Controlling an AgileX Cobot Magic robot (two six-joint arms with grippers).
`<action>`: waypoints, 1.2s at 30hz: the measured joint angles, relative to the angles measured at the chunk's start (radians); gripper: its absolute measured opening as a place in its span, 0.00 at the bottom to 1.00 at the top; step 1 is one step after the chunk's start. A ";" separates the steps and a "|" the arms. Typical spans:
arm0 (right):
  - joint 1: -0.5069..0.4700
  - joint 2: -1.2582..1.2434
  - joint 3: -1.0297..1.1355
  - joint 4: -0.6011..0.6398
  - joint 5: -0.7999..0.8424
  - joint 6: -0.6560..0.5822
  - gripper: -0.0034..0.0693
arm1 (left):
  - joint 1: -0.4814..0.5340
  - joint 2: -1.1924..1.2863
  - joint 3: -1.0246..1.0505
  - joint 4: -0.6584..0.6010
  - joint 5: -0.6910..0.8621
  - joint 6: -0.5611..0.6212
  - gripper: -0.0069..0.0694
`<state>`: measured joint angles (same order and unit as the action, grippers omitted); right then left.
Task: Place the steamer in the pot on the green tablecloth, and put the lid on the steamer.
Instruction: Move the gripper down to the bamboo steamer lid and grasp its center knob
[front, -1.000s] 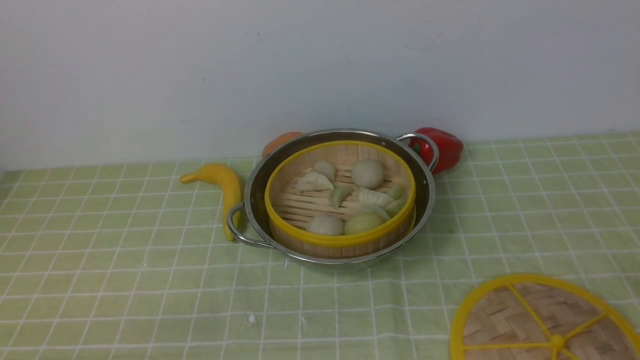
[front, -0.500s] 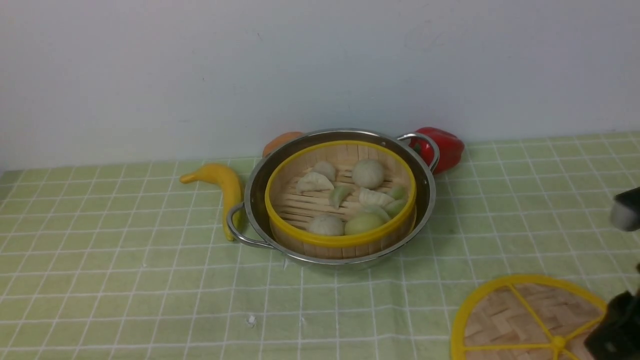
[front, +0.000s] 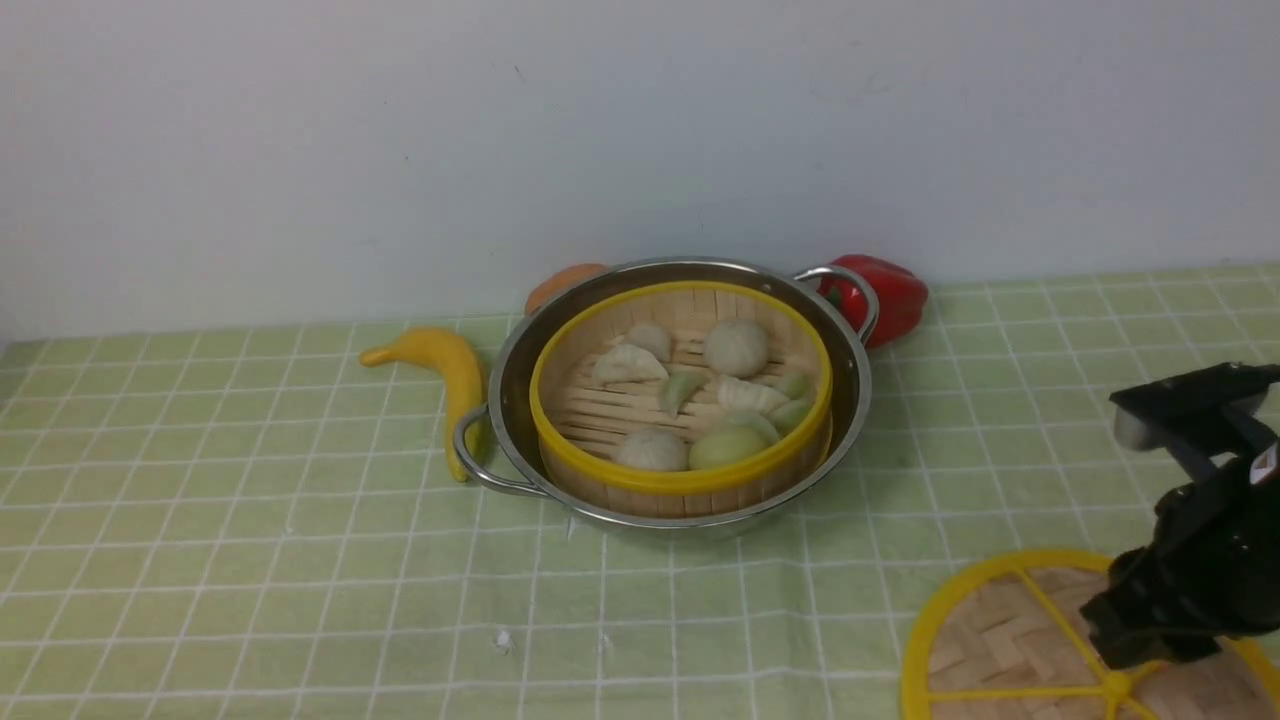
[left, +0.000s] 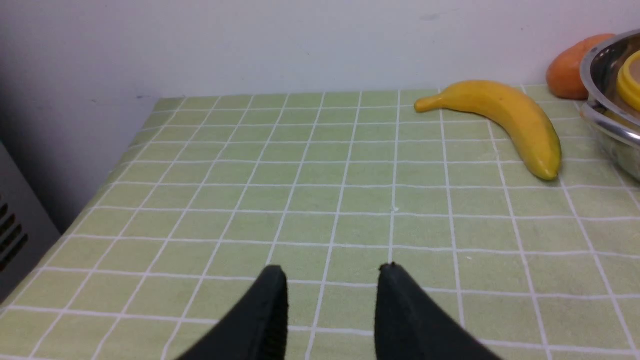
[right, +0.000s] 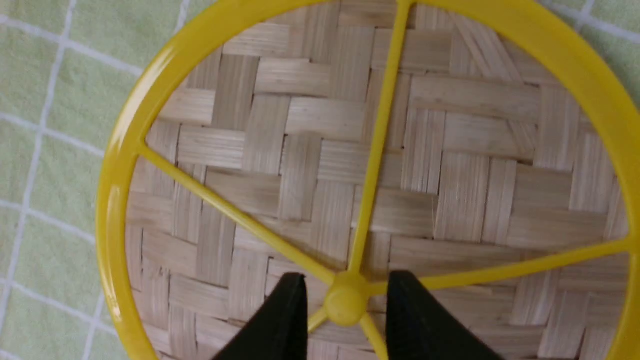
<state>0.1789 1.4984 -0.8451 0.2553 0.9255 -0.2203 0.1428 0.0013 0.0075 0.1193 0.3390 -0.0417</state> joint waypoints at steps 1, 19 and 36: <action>0.000 0.006 -0.005 -0.001 0.000 0.000 0.38 | 0.000 0.000 0.000 0.000 0.000 0.000 0.41; 0.000 0.122 -0.016 -0.015 0.048 0.003 0.38 | 0.000 0.000 0.000 0.001 0.000 0.000 0.41; 0.000 0.130 -0.028 -0.025 0.073 0.029 0.25 | 0.000 0.000 0.000 0.001 0.000 0.000 0.41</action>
<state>0.1792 1.6281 -0.8733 0.2302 0.9987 -0.1912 0.1428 0.0013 0.0075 0.1201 0.3390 -0.0417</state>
